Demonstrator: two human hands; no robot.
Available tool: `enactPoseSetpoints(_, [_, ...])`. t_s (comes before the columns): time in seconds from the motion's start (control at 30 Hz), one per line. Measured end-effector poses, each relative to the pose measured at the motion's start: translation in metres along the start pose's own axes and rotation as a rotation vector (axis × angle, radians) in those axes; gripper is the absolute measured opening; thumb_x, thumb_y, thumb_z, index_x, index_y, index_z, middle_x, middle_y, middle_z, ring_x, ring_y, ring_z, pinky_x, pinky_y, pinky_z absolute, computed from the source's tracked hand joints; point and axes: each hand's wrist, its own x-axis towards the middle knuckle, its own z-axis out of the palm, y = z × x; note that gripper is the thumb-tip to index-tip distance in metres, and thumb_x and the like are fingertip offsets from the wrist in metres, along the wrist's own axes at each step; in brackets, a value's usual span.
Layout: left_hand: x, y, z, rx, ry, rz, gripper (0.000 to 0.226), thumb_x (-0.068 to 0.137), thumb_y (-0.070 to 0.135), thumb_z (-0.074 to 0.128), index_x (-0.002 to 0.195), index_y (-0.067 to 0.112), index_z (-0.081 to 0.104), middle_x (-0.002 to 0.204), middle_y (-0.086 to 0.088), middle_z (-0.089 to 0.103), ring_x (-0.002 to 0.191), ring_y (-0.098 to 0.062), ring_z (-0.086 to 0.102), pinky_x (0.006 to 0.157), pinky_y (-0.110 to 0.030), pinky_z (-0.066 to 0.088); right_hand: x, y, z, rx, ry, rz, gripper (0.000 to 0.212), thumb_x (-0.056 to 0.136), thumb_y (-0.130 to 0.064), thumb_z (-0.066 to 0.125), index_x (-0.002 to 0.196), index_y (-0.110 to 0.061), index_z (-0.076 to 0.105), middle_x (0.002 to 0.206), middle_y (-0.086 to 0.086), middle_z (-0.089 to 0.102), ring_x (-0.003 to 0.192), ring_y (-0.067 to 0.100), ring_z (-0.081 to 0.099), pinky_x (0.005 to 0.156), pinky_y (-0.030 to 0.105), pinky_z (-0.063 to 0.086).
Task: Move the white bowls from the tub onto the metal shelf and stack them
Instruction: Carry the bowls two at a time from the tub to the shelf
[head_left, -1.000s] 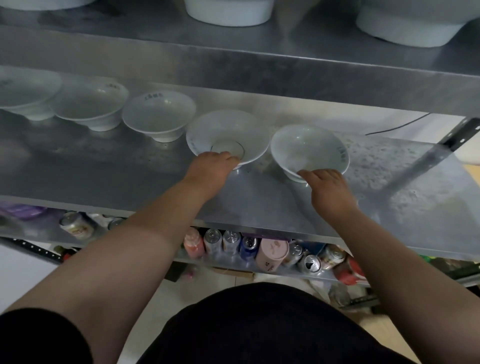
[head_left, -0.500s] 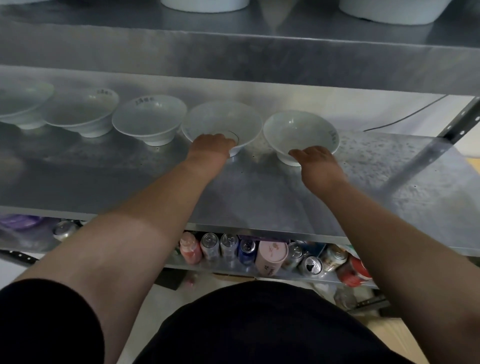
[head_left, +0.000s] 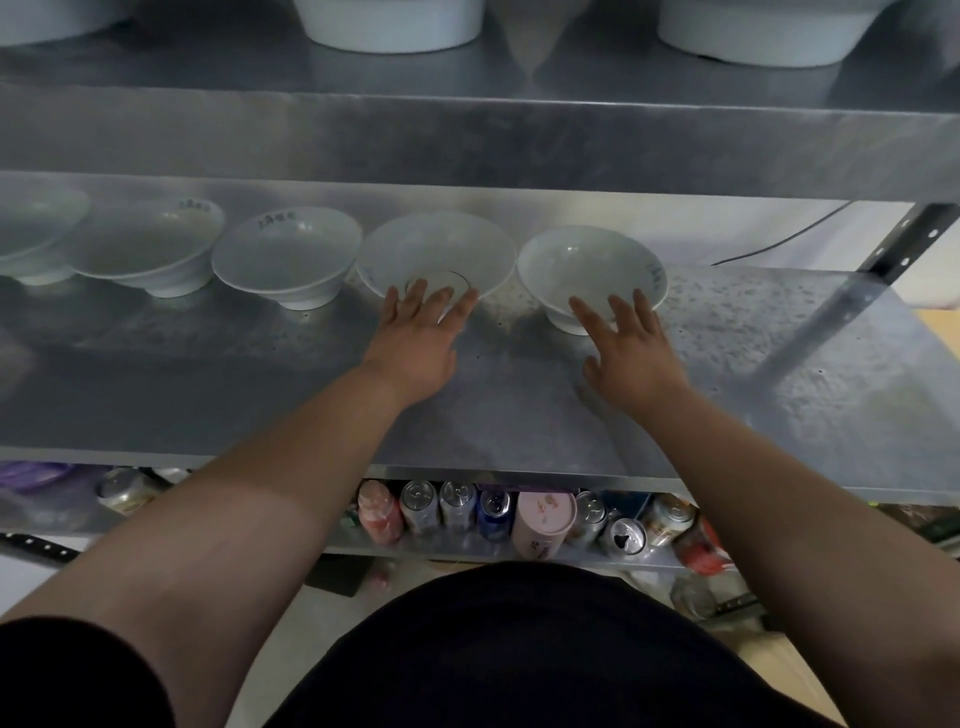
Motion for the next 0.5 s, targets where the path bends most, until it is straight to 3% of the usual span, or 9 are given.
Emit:
enactPoseSetpoints(0.17, [0.004,-0.004,-0.001,-0.032,-0.033,0.008,0.079,0.092,0.032,0.047,0.156,0.031,0.001,0.162,-0.003,0.017,0.15,-0.033,0.005,0.121,-0.053,-0.001,0.001,-0.004,-0.008,-0.022,-0.084,0.015,0.08,0.092,-0.035,0.055,0.156,-0.035,0.007,0.161,0.02,0.015,0.149,0.042,0.002,0.119,0.054,0.01])
enactPoseSetpoints(0.23, [0.001,-0.005,-0.006,-0.108,-0.045,0.012,0.075,0.092,0.033,0.047,0.156,0.03,0.006,0.162,-0.002,0.017,0.151,-0.03,0.005,0.122,-0.05,0.002,-0.004,-0.01,-0.016,0.014,-0.079,0.01,0.076,0.092,-0.034,0.055,0.156,-0.03,0.014,0.161,0.018,0.017,0.15,0.04,0.004,0.119,0.054,0.011])
enactPoseSetpoints(0.37, [-0.038,-0.008,-0.034,-0.572,0.095,-0.018,0.056,0.092,0.029,0.057,0.145,0.025,0.04,0.147,-0.002,0.041,0.136,-0.019,0.038,0.111,-0.036,0.035,-0.04,-0.033,-0.036,0.37,0.053,-0.02,0.056,0.086,-0.022,0.061,0.141,-0.017,0.049,0.143,0.017,0.05,0.138,0.039,0.04,0.109,0.056,0.037])
enactPoseSetpoints(0.5, [-0.105,-0.014,-0.056,-0.893,0.035,-0.133,0.044,0.092,0.027,0.065,0.134,0.025,0.05,0.133,0.006,0.054,0.122,-0.007,0.052,0.102,-0.027,0.043,-0.092,-0.069,-0.063,0.695,-0.021,0.238,0.046,0.089,-0.019,0.064,0.134,-0.022,0.055,0.135,-0.001,0.058,0.121,0.015,0.054,0.103,0.035,0.044])
